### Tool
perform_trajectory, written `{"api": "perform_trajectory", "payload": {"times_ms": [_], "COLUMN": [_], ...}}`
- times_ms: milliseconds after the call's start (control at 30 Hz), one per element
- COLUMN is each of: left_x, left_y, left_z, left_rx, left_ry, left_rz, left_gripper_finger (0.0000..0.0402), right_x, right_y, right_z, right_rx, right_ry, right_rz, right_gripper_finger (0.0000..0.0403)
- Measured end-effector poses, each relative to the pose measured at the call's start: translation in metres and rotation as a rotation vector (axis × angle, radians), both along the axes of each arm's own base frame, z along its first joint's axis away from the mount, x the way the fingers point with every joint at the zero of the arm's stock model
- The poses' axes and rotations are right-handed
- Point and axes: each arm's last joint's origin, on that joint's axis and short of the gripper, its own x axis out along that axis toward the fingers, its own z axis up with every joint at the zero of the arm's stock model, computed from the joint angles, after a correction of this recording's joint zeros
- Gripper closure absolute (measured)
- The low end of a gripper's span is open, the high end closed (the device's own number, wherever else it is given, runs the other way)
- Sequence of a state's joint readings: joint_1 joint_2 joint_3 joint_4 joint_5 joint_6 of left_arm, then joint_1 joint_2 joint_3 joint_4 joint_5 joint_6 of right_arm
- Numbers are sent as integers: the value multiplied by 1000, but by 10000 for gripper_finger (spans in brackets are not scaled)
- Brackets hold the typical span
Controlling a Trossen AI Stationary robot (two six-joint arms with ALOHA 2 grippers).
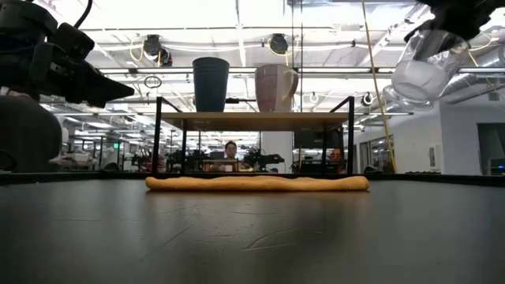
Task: Stack small to large cups/mugs on shelf
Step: Put the transparent mug on the shelf
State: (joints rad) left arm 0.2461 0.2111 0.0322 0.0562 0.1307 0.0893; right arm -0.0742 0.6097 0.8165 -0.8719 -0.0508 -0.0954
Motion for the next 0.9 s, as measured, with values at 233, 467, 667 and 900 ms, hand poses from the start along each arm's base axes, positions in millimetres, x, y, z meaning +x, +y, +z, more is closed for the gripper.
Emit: {"api": "perform_trajectory", "payload": {"times_ms": [233,467,667,900], "left_x": [0,0,0,0], "left_y": [0,0,0,0], "left_z": [0,0,0,0], "left_rx": [3,4,4,43], "left_ry": [0,0,2,9], "left_rz": [0,0,0,-5], "left_gripper_finger": [385,385,385,385], "right_x": [21,32,30,30], "right_y": [-13,-30,-39,-50], "right_z": [-4,9,20,40], "right_rx": [-104,-172,-205,-251], "right_ry": [31,-10,-49,-94], "right_rz": [-45,-98,-118,-164], "right_gripper_finger": [403,403,403,403]}}
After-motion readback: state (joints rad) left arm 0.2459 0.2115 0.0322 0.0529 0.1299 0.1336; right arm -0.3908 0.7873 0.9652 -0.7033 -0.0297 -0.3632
